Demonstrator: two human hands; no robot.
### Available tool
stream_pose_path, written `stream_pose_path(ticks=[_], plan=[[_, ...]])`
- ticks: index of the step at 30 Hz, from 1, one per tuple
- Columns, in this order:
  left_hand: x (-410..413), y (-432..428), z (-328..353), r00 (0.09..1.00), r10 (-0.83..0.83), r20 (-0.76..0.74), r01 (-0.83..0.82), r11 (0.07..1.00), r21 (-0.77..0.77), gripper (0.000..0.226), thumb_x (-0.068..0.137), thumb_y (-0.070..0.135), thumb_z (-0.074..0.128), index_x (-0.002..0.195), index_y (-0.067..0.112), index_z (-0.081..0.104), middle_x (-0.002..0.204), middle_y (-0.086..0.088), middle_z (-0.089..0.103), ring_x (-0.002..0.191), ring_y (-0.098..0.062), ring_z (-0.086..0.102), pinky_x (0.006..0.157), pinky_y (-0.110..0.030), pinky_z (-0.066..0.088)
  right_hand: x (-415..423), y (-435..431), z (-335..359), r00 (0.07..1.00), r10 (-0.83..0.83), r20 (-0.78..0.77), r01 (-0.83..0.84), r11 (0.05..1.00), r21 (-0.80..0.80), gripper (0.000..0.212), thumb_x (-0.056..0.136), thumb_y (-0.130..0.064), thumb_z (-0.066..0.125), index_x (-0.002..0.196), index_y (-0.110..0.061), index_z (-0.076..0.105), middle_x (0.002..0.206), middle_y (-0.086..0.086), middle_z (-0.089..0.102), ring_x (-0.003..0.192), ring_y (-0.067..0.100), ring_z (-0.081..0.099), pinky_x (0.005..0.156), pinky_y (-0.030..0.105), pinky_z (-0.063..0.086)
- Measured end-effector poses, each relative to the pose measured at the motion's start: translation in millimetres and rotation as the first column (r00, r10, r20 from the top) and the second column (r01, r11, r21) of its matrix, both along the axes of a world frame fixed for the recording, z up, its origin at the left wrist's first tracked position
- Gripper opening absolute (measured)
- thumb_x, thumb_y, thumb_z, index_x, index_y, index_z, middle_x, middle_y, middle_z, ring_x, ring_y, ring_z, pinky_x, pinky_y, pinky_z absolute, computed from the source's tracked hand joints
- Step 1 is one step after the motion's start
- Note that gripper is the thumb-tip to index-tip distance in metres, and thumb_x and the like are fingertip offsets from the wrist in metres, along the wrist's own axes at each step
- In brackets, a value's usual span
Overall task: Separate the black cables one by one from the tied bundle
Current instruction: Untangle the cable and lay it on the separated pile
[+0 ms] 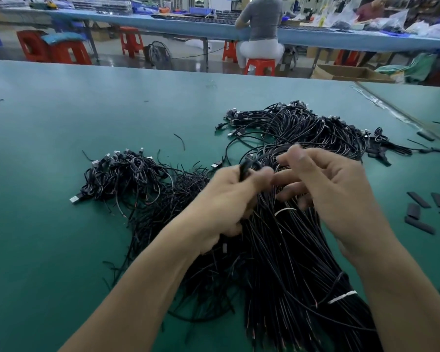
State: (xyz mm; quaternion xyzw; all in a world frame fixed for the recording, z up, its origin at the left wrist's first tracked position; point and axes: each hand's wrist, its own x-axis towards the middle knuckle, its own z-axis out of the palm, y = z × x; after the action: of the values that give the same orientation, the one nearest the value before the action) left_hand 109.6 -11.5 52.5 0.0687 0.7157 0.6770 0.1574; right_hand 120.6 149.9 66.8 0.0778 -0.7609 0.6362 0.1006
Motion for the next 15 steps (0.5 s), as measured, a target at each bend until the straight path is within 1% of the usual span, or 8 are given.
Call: stream_pose_path(ticks=[2, 3, 6, 7, 9, 11, 13, 15], plan=[[-7, -8, -1, 0.991, 0.122, 0.058, -0.128, 0.986, 0.111, 0.038, 0.101, 0.045, 0.050, 0.072, 0.021, 0.049, 0.047, 0.013, 0.033, 0.038, -0.004, 0.025, 0.033, -0.013, 0.020, -1, -1, -4, 0.997, -0.033, 0.070, 0.021, 0.986, 0.163, 0.047, 0.086, -0.068, 0.053, 0.086, -0.025, 0.071, 0.077, -0.006, 0.075, 0.060, 0.007, 0.066, 0.050, 0.015, 0.043], [-10, -11, -1, 0.980, 0.175, 0.092, -0.189, 0.965, 0.182, 0.040, 0.102, 0.044, 0.050, 0.068, 0.023, 0.047, 0.046, 0.012, 0.033, 0.037, -0.004, 0.024, 0.032, -0.013, 0.020, -2, -2, -8, 0.996, -0.032, 0.079, 0.008, 0.957, 0.288, 0.040, 0.088, -0.063, 0.056, 0.086, -0.026, 0.071, 0.076, -0.007, 0.073, 0.061, 0.005, 0.065, 0.053, 0.018, 0.045], [-18, -19, -2, 0.942, 0.312, 0.126, -0.336, 0.890, 0.308, 0.057, 0.102, 0.044, 0.050, 0.049, 0.024, 0.047, 0.044, 0.007, 0.035, 0.035, -0.009, 0.028, 0.036, -0.018, 0.034, 2, -11, -20, 0.996, 0.048, 0.080, -0.088, 0.758, 0.646, 0.006, 0.090, -0.034, 0.068, 0.093, -0.032, 0.073, 0.081, -0.013, 0.069, 0.076, 0.001, 0.063, 0.074, 0.022, 0.052], [-20, -19, -4, 0.931, 0.352, 0.097, -0.365, 0.883, 0.296, 0.061, 0.102, 0.045, 0.049, 0.045, 0.024, 0.046, 0.043, 0.004, 0.040, 0.036, -0.012, 0.033, 0.040, -0.021, 0.039, 3, -15, -24, 0.994, 0.073, 0.082, -0.110, 0.688, 0.717, 0.010, 0.091, -0.029, 0.068, 0.099, -0.033, 0.073, 0.090, -0.015, 0.066, 0.085, 0.002, 0.062, 0.082, 0.027, 0.052], [-21, -20, -6, 0.913, 0.408, 0.011, -0.399, 0.887, 0.233, 0.058, 0.103, 0.045, 0.047, 0.049, 0.024, 0.044, 0.048, -0.002, 0.056, 0.042, -0.015, 0.046, 0.047, -0.023, 0.045, 6, -22, -31, 0.993, 0.097, 0.064, -0.109, 0.595, 0.797, 0.018, 0.094, -0.029, 0.064, 0.110, -0.036, 0.070, 0.103, -0.015, 0.057, 0.102, 0.008, 0.055, 0.090, 0.032, 0.049], [-21, -19, -7, 0.904, 0.428, -0.020, -0.415, 0.887, 0.203, 0.054, 0.103, 0.047, 0.045, 0.055, 0.023, 0.044, 0.059, -0.003, 0.068, 0.047, -0.012, 0.053, 0.048, -0.024, 0.049, 8, -28, -36, 0.992, 0.123, 0.029, -0.089, 0.510, 0.856, 0.024, 0.097, -0.029, 0.058, 0.118, -0.037, 0.067, 0.108, -0.011, 0.052, 0.110, 0.012, 0.047, 0.092, 0.030, 0.044], [-20, -18, -8, 0.897, 0.439, -0.041, -0.429, 0.891, 0.147, 0.060, 0.101, 0.053, 0.046, 0.048, 0.025, 0.050, 0.065, 0.004, 0.065, 0.051, -0.008, 0.051, 0.049, -0.026, 0.047, 9, -31, -42, 0.989, 0.145, -0.004, -0.064, 0.462, 0.885, 0.029, 0.098, -0.027, 0.053, 0.123, -0.036, 0.064, 0.111, -0.008, 0.050, 0.110, 0.014, 0.044, 0.093, 0.028, 0.042], [-20, -16, -8, 0.894, 0.436, -0.103, -0.431, 0.900, 0.071, 0.067, 0.100, 0.057, 0.044, 0.041, 0.026, 0.046, 0.062, 0.007, 0.052, 0.053, -0.009, 0.042, 0.057, -0.033, 0.041, 10, -32, -45, 0.990, 0.137, -0.026, -0.040, 0.456, 0.889, 0.030, 0.099, -0.026, 0.051, 0.125, -0.033, 0.063, 0.112, -0.007, 0.049, 0.108, 0.014, 0.044, 0.092, 0.026, 0.041]])
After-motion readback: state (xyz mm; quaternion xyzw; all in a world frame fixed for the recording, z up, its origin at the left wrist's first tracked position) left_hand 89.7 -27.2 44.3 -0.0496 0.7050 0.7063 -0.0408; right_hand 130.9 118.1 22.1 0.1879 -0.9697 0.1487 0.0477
